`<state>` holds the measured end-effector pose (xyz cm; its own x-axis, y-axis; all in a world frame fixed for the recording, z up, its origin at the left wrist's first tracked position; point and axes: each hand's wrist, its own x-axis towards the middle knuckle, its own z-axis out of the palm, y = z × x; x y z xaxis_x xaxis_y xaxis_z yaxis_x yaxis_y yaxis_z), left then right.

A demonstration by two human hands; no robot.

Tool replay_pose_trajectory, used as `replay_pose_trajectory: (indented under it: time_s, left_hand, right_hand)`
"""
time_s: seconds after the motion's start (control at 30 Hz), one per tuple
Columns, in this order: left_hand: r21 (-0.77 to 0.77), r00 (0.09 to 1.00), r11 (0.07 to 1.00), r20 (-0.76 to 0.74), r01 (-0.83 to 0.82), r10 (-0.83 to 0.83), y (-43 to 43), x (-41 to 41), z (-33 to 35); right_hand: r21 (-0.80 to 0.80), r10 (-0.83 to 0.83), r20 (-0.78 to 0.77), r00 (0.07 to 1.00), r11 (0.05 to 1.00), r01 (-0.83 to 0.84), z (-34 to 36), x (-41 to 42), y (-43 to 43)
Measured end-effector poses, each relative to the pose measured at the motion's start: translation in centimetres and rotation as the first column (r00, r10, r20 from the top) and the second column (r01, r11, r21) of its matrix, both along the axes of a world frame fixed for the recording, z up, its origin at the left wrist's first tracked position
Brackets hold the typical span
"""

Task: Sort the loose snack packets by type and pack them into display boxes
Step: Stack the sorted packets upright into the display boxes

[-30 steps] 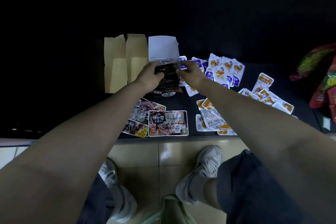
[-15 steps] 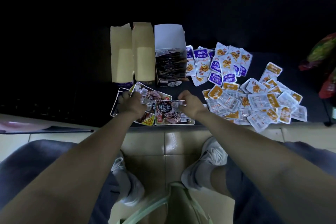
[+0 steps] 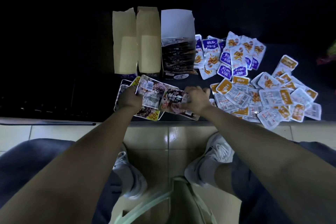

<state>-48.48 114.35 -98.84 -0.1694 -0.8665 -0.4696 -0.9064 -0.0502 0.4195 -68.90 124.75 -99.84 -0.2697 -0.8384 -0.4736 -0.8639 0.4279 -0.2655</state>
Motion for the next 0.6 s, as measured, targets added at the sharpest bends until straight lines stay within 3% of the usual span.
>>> replay_pose_trajectory:
  time_s: [0.07,0.13,0.23,0.3,0.43,0.53,0.6]
  left_hand:
    - [0.124,0.984,0.985,-0.114,-0.124,0.138,-0.3,0.1,0.3]
    - [0.287,0.904,0.924,-0.271,-0.253,0.332,-0.4,0.0,0.9]
    - [0.404,0.780,0.854,-0.395,-0.327,0.485,-0.4,-0.2,2.6]
    - [0.431,0.763,0.851,-0.427,-0.301,0.486,-0.4,-0.3,3.8]
    - [0.488,0.782,0.846,-0.433,-0.214,0.448,0.4,-0.2,6.1]
    - [0.482,0.841,0.870,-0.427,-0.099,0.332,1.1,0.2,7.3]
    - [0.359,0.891,0.933,-0.424,0.000,0.163,1.5,0.3,7.9]
  right_hand:
    - [0.028,-0.227,0.249,0.942,0.974,0.227,1.1,-1.1,0.1]
    - [0.129,-0.424,0.484,0.765,0.900,0.417,2.2,-2.0,0.5]
    - [0.228,-0.499,0.630,0.596,0.852,0.472,3.5,-2.5,1.1]
    - [0.258,-0.527,0.687,0.500,0.820,0.510,4.3,-2.2,1.4]
    - [0.332,-0.536,0.814,0.222,0.744,0.580,6.3,-1.6,1.8]
    - [0.337,-0.534,0.825,0.185,0.728,0.598,7.9,-1.1,1.7]
    - [0.308,-0.555,0.802,0.221,0.701,0.643,8.6,-1.1,1.8]
